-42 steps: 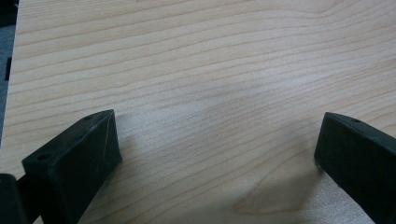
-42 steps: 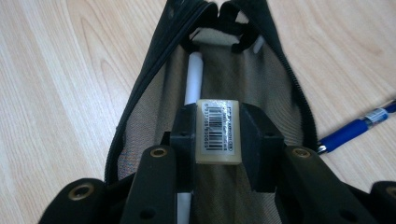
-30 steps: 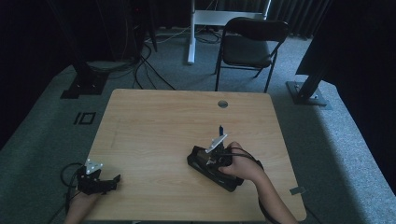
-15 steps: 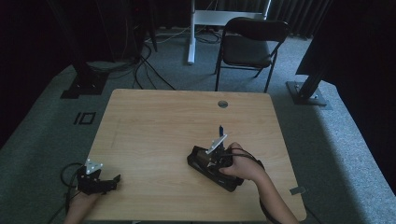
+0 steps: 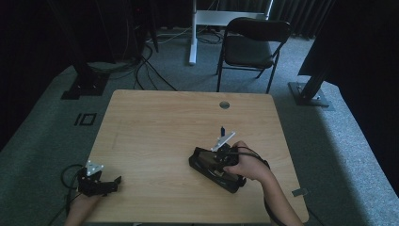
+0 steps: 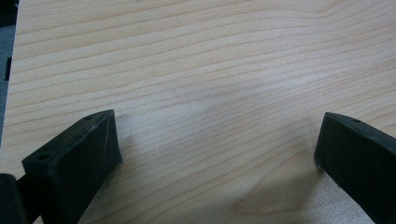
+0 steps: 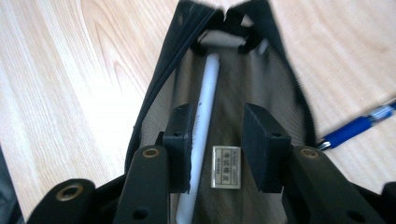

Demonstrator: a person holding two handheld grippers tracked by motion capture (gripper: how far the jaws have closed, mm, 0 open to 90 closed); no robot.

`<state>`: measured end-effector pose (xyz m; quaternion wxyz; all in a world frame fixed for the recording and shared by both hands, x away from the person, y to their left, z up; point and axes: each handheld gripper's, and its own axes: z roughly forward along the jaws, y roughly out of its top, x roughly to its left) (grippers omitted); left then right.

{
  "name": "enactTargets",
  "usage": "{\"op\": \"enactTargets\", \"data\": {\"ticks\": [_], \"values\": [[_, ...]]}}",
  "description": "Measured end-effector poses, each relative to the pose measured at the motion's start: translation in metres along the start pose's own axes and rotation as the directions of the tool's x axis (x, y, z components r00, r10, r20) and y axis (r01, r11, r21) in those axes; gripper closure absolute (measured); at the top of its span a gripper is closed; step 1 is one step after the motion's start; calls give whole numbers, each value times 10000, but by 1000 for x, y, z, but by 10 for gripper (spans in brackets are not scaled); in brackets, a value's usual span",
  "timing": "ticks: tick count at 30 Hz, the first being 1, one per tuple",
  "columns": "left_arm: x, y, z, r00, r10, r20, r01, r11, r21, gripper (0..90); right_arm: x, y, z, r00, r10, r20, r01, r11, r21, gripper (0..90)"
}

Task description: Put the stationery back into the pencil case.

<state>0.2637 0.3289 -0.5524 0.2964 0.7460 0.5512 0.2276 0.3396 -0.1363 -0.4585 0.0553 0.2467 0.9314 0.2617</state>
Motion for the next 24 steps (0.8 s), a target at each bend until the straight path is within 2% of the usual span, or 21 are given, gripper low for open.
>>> {"op": "enactTargets", "data": {"ticks": [1,4,10,14,16,17,22,24], "values": [[0,0,0,10000,-1,-2,1,10000,-2,2,0,0,0,10000,0,0,0,10000,0,633],[0,0,0,10000,8,-2,-8,10000,-6,2,-4,1,-11,9997,208,156,-197,9976,-670,635],[0,0,0,10000,10,-2,-10,10000,-4,2,-9,1,-21,9986,410,341,-370,9933,-1098,643],[0,0,0,10000,13,-1,-13,10000,0,2,-15,0,-25,9957,684,617,-579,9856,-1589,636],[0,0,0,10000,14,-2,-14,10000,0,2,-16,0,-25,9949,754,667,-638,9848,-1613,633],[0,0,0,10000,8,-4,-8,10000,0,2,-19,1,-26,9919,978,812,-813,9792,-1859,630],[0,0,0,10000,0,-1,0,10000,-1,2,-25,0,-26,9857,1309,1063,-1061,9713,-2128,630],[0,0,0,10000,-2,0,2,10000,-2,2,-30,0,-24,9782,1665,1242,-1339,9626,-2354,630]]}}
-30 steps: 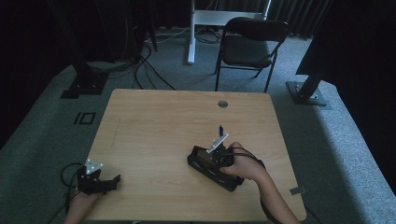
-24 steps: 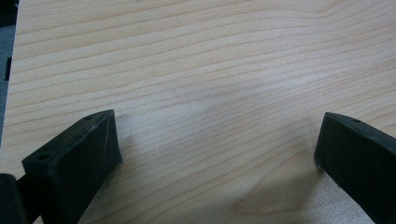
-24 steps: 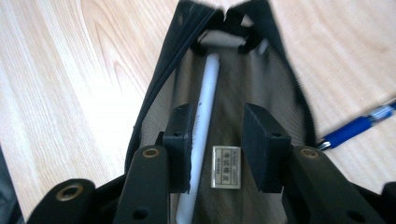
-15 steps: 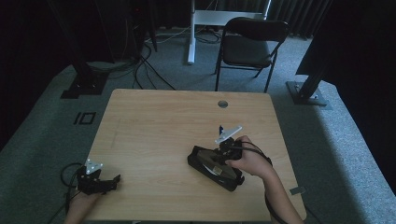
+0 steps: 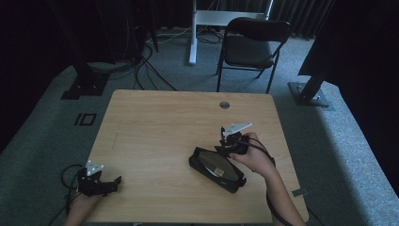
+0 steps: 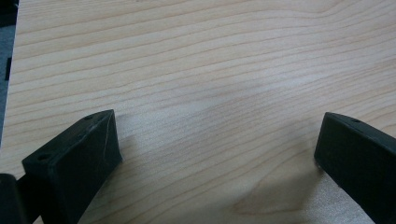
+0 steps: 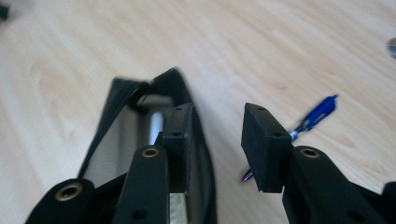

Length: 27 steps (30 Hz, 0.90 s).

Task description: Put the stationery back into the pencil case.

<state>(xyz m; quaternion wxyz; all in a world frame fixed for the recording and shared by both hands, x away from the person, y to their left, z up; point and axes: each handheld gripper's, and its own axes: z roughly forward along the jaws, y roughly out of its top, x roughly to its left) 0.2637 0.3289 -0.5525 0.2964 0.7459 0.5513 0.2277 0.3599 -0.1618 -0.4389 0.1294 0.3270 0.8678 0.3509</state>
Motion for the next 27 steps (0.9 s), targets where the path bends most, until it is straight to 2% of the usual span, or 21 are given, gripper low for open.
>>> {"op": "enactTargets", "data": {"ticks": [5,9,14,16,19,20,23,27], "values": [[0,0,0,10000,1,-1,-1,10000,0,2,-9,-2,8,9974,493,525,-482,9986,-225,637],[0,0,0,10000,2,1,-2,10000,3,2,-15,-3,13,9939,811,754,-791,9965,-288,638],[0,0,0,10000,3,1,-3,10000,2,2,-27,-7,26,9822,1496,1133,-1459,9885,-404,636],[0,0,0,10000,-1,0,1,10000,-1,2,-30,-8,29,9807,1542,1205,-1507,9879,-378,634],[0,0,0,10000,1,1,-1,10000,2,2,-37,-12,38,9686,1992,1487,-1951,9799,-415,630],[0,0,0,10000,1,-1,-1,10000,-1,2,-37,-12,38,9686,1992,1487,-1951,9799,-415,630],[0,0,0,10000,-2,1,2,10000,0,2,-42,-14,47,9603,2183,1736,-2155,9759,-352,631],[0,0,0,10000,-1,-1,1,10000,-1,2,-46,-16,55,9544,2322,1875,-2329,9723,-190,627]]}}
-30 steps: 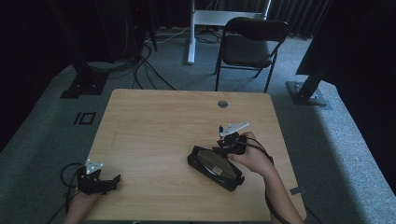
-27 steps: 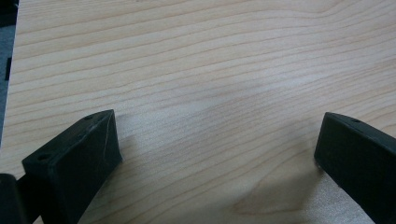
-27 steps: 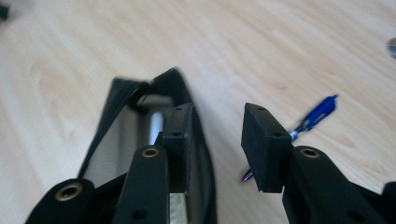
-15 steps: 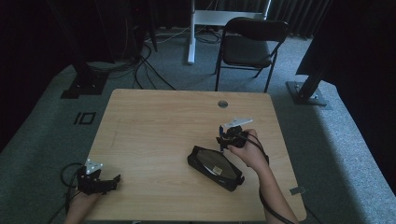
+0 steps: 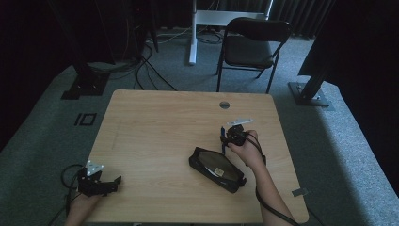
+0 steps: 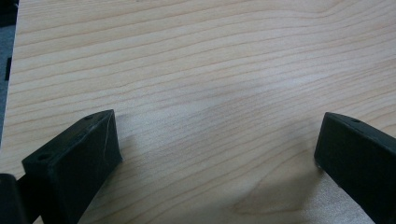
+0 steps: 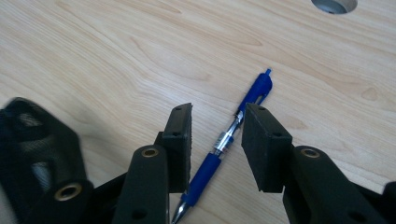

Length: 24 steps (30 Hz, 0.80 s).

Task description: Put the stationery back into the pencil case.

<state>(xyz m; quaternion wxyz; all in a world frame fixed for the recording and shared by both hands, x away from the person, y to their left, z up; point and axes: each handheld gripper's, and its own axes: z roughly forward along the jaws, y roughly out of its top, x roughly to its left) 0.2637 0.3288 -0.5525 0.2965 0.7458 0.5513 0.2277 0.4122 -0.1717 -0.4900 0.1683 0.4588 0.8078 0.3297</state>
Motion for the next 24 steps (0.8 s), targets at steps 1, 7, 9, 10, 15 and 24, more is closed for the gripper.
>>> {"op": "enactTargets", "data": {"ticks": [1,7,9,10,15,24], "values": [[0,0,0,10000,2,2,-2,10000,3,2,-1,0,2,10000,52,40,-52,10000,14,624],[0,0,0,10000,1,-1,-1,10000,-1,2,-4,-2,13,9994,315,151,-318,9992,232,616],[0,0,0,10000,3,1,-3,10000,2,2,-5,-2,16,9990,396,192,-402,9988,278,609],[0,0,0,10000,2,-1,-2,10000,-1,2,-6,-3,18,9988,455,190,-461,9985,290,608],[0,0,0,10000,2,0,-2,10000,1,2,-6,-5,27,9981,576,236,-587,9971,490,603],[0,0,0,10000,1,2,-1,10000,2,2,-8,-9,38,9970,708,309,-729,9947,726,595]]}}
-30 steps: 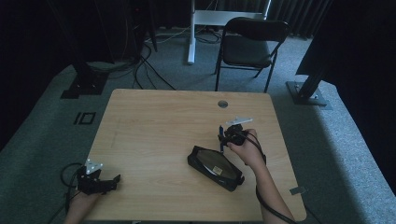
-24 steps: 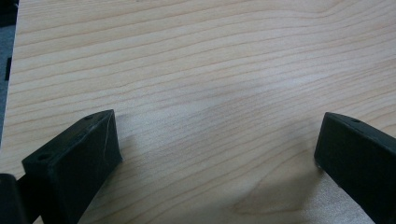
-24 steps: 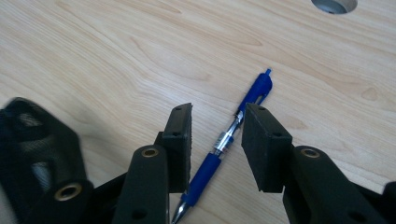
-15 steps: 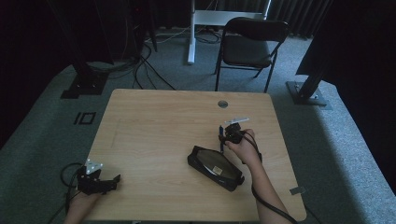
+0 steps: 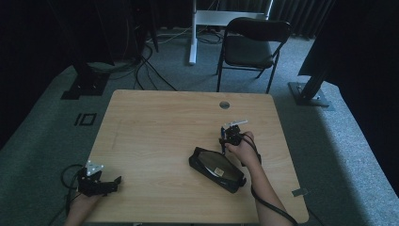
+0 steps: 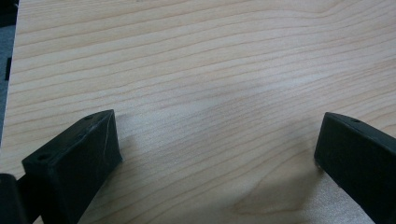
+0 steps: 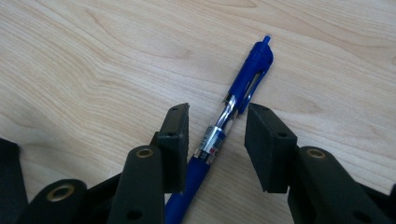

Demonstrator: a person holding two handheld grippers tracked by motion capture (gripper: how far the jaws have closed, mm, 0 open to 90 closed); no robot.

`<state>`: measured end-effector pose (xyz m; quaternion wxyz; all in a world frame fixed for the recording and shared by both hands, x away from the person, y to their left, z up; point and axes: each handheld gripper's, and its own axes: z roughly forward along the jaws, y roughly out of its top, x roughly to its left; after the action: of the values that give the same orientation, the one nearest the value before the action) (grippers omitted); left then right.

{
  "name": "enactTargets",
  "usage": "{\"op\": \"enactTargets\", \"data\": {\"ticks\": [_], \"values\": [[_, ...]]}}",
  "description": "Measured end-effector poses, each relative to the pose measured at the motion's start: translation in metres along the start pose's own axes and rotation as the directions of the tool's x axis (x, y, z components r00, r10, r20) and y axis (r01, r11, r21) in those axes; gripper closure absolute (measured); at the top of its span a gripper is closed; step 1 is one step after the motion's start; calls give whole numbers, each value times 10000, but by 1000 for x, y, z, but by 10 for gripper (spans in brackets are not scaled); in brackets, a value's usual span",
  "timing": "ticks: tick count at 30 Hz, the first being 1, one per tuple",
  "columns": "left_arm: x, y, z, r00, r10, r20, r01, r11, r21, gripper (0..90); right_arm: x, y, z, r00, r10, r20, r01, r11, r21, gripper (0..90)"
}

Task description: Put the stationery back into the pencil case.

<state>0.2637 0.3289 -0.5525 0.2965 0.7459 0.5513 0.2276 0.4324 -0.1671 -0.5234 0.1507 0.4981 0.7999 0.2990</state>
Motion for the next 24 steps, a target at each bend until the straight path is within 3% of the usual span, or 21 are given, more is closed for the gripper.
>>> {"op": "enactTargets", "data": {"ticks": [14,24], "values": [[0,0,0,10000,0,-1,0,10000,-2,2,-1,-2,8,9998,-67,162,64,9998,210,606],[0,0,0,10000,2,-1,-2,10000,-1,2,0,-1,9,9987,-466,222,459,9985,288,700]]}}
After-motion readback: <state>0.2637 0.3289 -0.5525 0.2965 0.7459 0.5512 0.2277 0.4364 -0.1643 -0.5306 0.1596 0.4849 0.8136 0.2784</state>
